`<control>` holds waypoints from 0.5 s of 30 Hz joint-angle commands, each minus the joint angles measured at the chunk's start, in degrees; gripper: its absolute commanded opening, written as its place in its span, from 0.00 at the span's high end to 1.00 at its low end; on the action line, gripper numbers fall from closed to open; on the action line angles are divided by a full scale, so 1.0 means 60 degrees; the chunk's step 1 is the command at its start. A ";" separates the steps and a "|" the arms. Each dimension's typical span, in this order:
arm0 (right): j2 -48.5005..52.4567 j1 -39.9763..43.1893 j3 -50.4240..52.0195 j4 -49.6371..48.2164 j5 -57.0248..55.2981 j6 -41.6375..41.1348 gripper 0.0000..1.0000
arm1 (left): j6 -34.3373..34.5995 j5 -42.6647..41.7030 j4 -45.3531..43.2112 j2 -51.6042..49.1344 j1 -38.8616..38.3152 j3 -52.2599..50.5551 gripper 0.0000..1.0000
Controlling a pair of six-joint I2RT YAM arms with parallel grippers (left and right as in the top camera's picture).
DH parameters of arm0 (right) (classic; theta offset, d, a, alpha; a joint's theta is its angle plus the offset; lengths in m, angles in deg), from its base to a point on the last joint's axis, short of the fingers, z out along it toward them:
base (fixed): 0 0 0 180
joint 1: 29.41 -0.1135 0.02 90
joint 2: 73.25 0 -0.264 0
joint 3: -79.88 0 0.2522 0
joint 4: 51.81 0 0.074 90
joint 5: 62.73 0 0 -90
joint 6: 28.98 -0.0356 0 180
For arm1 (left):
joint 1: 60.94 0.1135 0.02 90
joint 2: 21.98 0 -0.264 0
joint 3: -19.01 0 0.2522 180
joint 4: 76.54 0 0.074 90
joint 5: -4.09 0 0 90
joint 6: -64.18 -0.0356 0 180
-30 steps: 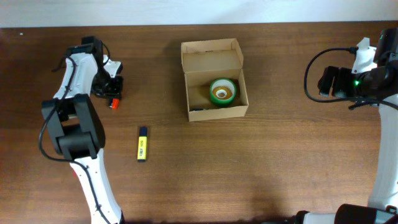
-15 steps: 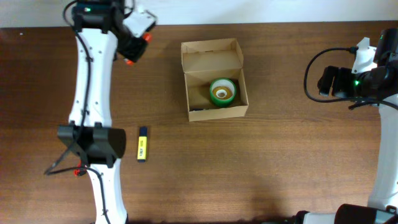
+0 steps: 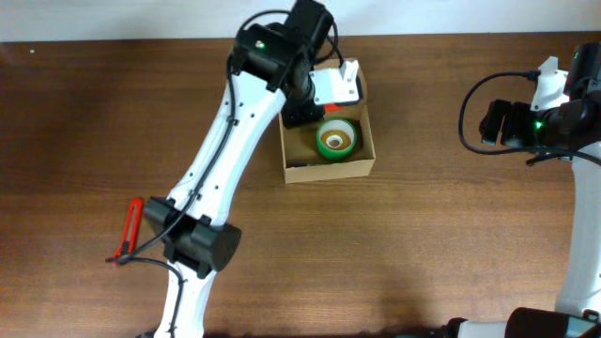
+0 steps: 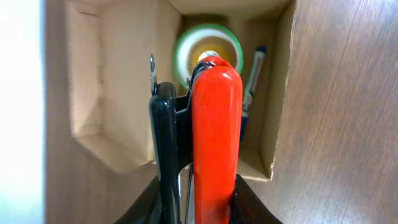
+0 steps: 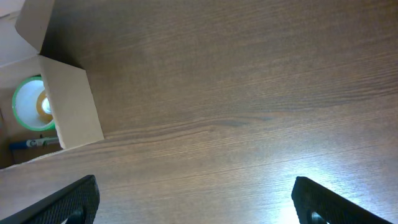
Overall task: Pack container
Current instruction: 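Place the red stapler into the box with the left gripper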
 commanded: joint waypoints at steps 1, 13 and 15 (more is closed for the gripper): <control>0.0033 0.0055 0.0040 0.0004 0.0117 -0.0080 0.00 | -0.0372 -0.0124 -0.0182 -0.0667 -0.0109 -0.0423 0.99; 0.0033 0.0055 0.0040 0.0000 0.0113 -0.0080 0.00 | -0.0426 -0.0656 -0.1042 -0.1774 -0.0259 -0.1730 0.99; 0.0033 0.0055 0.0040 0.0004 0.0113 -0.0080 0.00 | -0.0280 -0.0936 -0.1246 -0.1927 -0.0353 -0.1734 0.99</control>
